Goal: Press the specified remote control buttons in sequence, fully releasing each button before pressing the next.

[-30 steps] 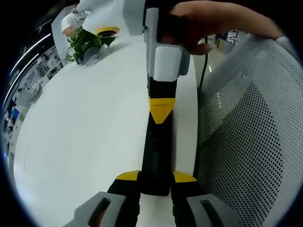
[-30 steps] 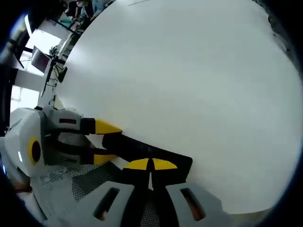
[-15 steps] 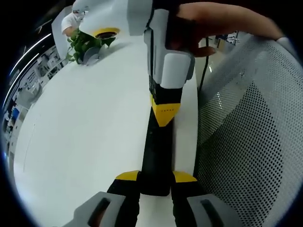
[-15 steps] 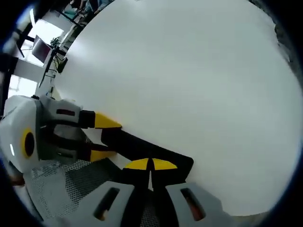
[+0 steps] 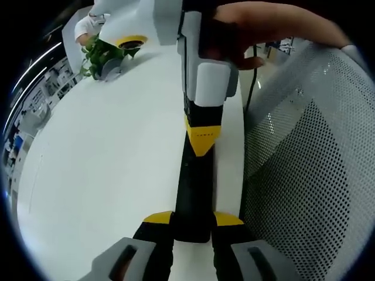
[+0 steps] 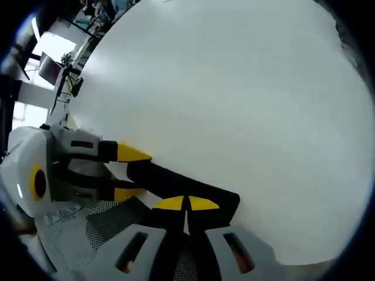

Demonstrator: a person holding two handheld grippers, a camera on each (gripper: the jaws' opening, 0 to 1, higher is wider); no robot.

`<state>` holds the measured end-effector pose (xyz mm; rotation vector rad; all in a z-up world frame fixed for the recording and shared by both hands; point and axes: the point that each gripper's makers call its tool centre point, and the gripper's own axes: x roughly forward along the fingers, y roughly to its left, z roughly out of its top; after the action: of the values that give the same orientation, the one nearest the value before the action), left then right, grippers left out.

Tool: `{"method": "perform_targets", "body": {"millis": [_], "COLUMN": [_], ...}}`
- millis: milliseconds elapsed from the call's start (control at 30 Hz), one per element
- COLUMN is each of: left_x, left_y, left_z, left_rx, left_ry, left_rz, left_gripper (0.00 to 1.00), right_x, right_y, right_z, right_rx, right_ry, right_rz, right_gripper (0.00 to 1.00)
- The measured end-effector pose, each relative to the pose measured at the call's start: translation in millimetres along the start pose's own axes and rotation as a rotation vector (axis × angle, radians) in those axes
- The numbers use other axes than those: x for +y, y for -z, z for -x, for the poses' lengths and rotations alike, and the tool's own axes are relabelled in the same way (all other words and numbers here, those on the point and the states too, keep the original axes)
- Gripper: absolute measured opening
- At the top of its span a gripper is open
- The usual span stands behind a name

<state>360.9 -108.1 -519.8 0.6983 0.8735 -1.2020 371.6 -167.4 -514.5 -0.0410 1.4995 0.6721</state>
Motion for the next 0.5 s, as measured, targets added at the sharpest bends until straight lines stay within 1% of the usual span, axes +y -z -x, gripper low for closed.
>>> {"method": "perform_targets", "body": {"millis": [133, 267, 500], "left_x": [0.2, 0.3, 0.7], "left_y": [-0.1, -0.2, -0.3], "left_z": [0.0, 0.0, -0.2], "left_rx": [0.001, -0.003, 0.004], "left_ry": [0.002, 0.0, -0.003], "left_rz": [-0.004, 0.001, 0.006], "left_gripper": [0.24, 0.24, 0.24], "right_x": [-2.0, -4.0, -3.4], "right_y": [-0.9, -2.1, -1.7], "right_z": [-0.4, -1.1, -0.7], "right_rx": [-0.001, -0.002, -0.004], "right_ry": [-0.005, -0.032, -0.038], "right_rz": [-0.001, -0.043, -0.048], "right_gripper": [0.0, 0.0, 0.0]}}
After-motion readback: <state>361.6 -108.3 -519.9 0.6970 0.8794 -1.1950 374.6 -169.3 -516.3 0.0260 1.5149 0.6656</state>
